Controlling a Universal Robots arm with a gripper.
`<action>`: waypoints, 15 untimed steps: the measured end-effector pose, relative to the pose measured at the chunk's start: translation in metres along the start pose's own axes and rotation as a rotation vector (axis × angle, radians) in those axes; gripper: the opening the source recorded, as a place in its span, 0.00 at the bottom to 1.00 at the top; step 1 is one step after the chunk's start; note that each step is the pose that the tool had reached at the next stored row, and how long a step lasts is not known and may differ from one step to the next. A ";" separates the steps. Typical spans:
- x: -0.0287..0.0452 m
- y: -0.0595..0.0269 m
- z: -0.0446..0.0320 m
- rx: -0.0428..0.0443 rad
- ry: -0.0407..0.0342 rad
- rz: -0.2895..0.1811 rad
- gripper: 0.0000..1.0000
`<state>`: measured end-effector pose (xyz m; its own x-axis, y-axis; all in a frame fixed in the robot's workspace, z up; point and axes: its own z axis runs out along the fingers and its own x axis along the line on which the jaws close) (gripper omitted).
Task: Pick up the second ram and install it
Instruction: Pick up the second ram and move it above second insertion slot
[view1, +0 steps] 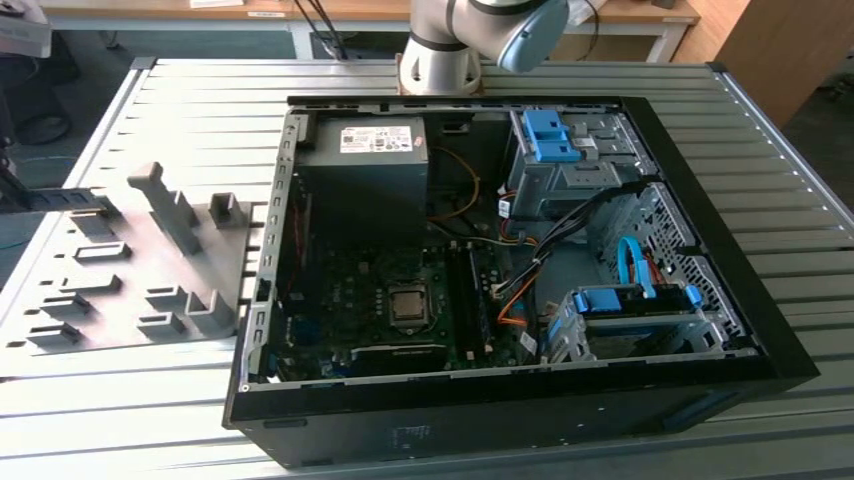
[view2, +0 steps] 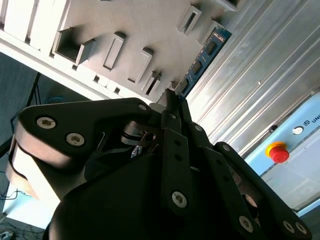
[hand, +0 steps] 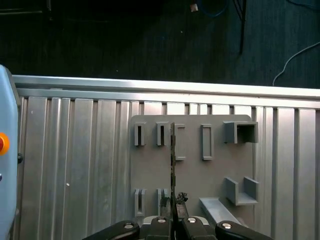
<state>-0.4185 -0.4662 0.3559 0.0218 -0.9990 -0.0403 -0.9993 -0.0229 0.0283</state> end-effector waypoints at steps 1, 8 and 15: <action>-0.0001 0.0001 -0.0021 0.0000 0.0000 0.000 0.14; -0.0007 0.0005 -0.0169 0.0001 0.0000 0.000 0.14; -0.0012 0.0008 -0.0295 0.0000 0.0000 0.000 0.14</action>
<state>-0.4185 -0.4662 0.3854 0.0218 -0.9990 -0.0403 -0.9993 -0.0229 0.0283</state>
